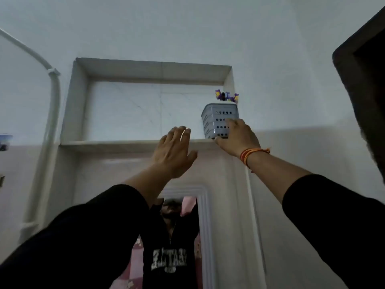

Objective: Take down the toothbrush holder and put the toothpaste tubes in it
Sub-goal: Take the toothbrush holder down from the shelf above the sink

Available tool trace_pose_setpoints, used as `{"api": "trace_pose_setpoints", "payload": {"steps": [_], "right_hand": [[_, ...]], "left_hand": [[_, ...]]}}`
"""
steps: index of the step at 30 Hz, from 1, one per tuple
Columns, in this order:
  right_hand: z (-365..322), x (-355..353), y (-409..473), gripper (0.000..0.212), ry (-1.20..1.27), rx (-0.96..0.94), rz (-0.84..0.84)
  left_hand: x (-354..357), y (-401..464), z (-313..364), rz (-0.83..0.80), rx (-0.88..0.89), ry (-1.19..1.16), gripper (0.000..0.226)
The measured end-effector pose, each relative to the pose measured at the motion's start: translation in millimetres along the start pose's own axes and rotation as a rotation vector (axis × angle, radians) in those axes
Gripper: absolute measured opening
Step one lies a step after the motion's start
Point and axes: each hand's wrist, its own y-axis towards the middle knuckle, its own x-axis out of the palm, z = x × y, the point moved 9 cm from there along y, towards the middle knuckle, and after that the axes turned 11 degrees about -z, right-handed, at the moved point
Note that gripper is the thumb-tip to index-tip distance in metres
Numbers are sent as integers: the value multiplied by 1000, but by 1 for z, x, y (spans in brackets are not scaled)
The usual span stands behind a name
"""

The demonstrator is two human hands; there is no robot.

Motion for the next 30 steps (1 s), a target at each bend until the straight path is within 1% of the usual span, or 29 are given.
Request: {"api": "trace_pose_setpoints", "payload": {"steps": [4,6,8,11,12,14,17,19,21,24,27,30], "right_hand": [[10,29,32,68,-5,27,2],[4,44,39,68,-35,27,61],[-5,52,38,66,-72,-13,125],[-11,49,41,63,-54,-67,203],[-10,44,45,66,-41,-61,234],[-3,39,57,84,16,6,231],[3,45,76,121,209,134,100],[4,47,82,134,274,204,62],[3,45,83,131,302,250,84],[3,35,75,117,361,258,145],[-4,17,61,115,412,204,189],[-11,-2,45,114,430,177,174]], "left_hand": [[50,23,-20,-78,-70,34,75],[68,24,-30,-26,-72,72,77],[77,20,-36,46,-52,112,76],[86,21,-40,131,-37,121,72],[87,22,-41,150,-33,112,72],[89,24,-42,165,-30,91,73],[90,24,-43,169,-20,79,73],[89,24,-44,164,-19,70,73],[88,23,-44,154,-13,58,74],[85,22,-43,109,4,45,73],[79,21,-44,43,25,7,72],[72,20,-45,-35,71,-92,69]]}}
